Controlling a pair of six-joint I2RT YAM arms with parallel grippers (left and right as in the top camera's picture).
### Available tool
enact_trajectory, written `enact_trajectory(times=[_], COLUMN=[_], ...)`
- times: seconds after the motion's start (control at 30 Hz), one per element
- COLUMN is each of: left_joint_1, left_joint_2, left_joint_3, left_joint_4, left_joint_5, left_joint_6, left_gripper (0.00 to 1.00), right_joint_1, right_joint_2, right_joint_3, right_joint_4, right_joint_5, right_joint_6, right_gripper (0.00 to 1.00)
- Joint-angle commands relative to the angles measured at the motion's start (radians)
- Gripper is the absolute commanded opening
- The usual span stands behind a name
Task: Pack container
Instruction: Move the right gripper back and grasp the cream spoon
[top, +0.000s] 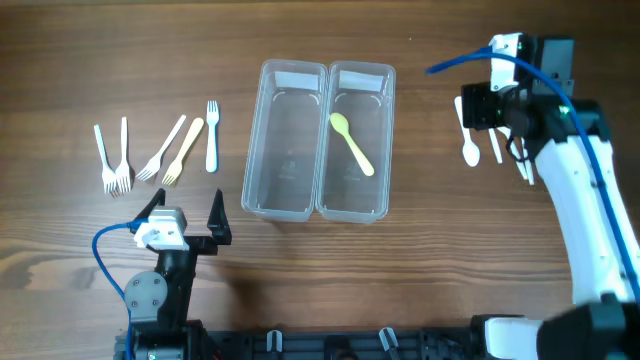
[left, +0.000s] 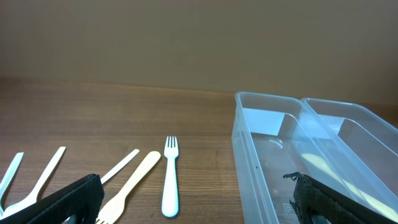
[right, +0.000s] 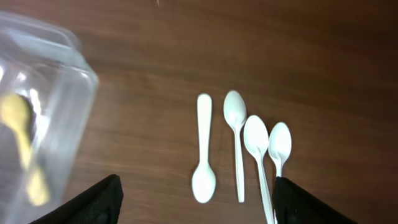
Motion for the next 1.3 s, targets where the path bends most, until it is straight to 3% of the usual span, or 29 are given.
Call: enact_trajectory(times=[0.0,0.47,0.93,1.03,1.07,1.13,1.27], left_joint_1=[0.001,0.001,0.000,0.001,0.000,0.000,0.001], left_joint_2=[-0.004,-0.004,-0.004,-0.004,-0.004,-0.004,-0.004], left_joint_3=[-0.008,-0.008,-0.008,-0.008,-0.008,-0.008,-0.008], left_joint_4=[0.002,0.002,0.002,0.002,0.002,0.002,0.002], left_joint_5=[-0.006,-0.006,-0.006,-0.006,-0.006,-0.006,-0.006], left_joint_6=[0.015,0.015,0.015,0.015,0.015,0.015,0.015], left_gripper=[1.00,1.00,1.00,1.00,1.00,1.00,1.00], right_joint_1=[-0.009,-0.011,-0.045,-0.047,-0.047,-0.047,-0.047], right_joint_2=[0.123,0.471,0.555,0.555,0.555,0.555,0.555], right_joint_3=[-0.005,-0.005,-0.005,-0.010,-0.010,-0.010,-0.010], right_joint_4=[0.029,0.055,0.042,0.042,0.043,0.045,0.041], right_joint_5=[-0.009,0.016,0.025,0.024,0.013,0.013,-0.002], right_joint_6=[-0.044,-0.008,0.092,0.122,0.124,0.124,0.121], right_gripper=[0.78,0.77,0.76,0.63,0.21,0.08,0.04])
